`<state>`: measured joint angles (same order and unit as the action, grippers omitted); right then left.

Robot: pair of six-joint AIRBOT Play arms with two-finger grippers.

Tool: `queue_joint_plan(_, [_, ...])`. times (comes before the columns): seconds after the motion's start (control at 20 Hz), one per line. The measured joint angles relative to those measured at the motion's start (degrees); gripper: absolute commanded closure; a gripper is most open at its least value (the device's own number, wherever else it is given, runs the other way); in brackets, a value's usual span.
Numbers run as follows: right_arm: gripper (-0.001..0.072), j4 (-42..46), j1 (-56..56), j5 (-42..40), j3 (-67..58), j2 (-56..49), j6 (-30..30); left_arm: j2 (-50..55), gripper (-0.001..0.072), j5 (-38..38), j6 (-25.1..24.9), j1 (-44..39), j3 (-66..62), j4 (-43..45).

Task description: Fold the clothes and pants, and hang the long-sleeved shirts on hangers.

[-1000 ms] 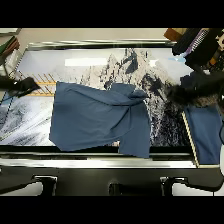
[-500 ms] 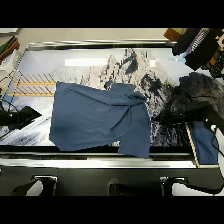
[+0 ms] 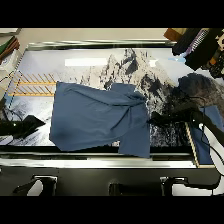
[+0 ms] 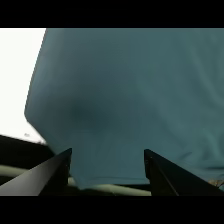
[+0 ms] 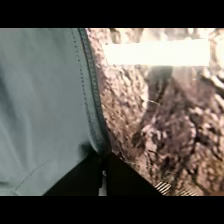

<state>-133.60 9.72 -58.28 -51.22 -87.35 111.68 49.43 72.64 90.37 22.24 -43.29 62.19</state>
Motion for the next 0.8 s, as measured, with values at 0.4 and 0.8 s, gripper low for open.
queue_joint_plan(0.4, [0.068,0.22,-0.28,-2.27,0.09,3.65,-2.27,-0.48,0.0176,-2.49,-1.42,3.17,14.56,-0.2])
queue_joint_plan(0.8, [0.068,-0.02,-0.28,-5.88,0.11,9.51,-5.29,5.16,0.0228,-10.49,-4.15,0.24,19.19,-5.25])
